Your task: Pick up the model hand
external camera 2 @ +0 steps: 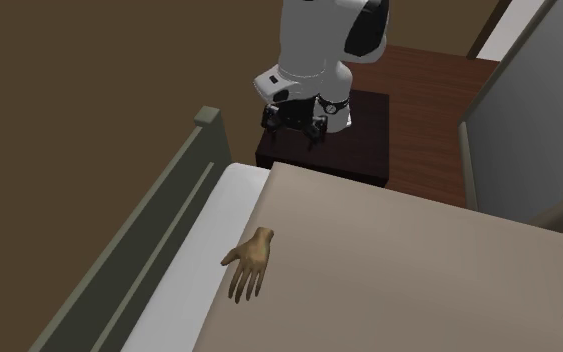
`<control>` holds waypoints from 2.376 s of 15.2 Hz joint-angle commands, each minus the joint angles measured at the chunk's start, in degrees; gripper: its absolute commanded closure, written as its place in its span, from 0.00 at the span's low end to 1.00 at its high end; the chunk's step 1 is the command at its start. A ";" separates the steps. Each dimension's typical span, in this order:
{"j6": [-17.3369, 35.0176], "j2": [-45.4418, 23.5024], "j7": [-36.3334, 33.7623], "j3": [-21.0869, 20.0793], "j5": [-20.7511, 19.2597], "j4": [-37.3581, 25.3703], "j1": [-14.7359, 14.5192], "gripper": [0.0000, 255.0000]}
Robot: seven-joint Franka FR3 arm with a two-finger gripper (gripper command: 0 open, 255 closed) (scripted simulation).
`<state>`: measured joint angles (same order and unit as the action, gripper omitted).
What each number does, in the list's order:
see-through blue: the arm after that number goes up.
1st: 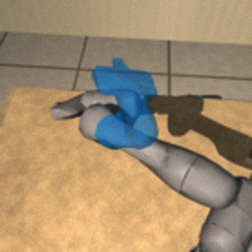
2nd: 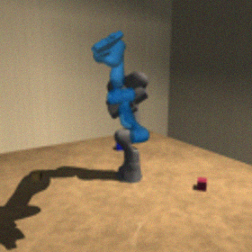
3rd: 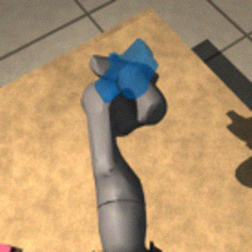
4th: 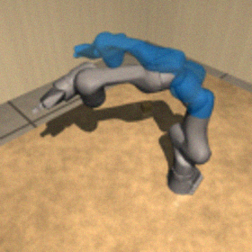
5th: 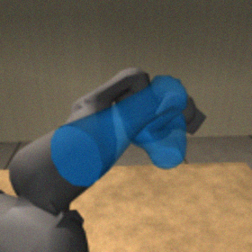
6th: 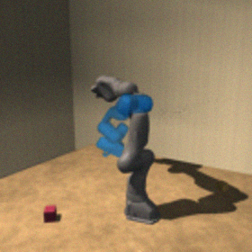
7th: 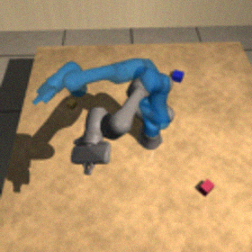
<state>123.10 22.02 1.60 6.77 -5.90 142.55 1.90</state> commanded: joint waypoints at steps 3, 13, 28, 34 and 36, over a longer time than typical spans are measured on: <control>7.44 -8.45 0.69 1.09 1.03 -1.42 -0.09 0.00; 20.69 -31.81 5.10 2.17 7.52 -11.92 0.42 0.00; 28.95 -49.07 8.43 0.00 12.62 -21.02 2.85 0.00; 28.93 -49.12 8.49 0.00 12.63 -21.08 2.90 1.00; 28.96 -49.10 8.49 0.00 12.63 -21.03 2.90 1.00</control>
<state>152.06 -27.02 10.11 6.79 6.72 121.48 4.81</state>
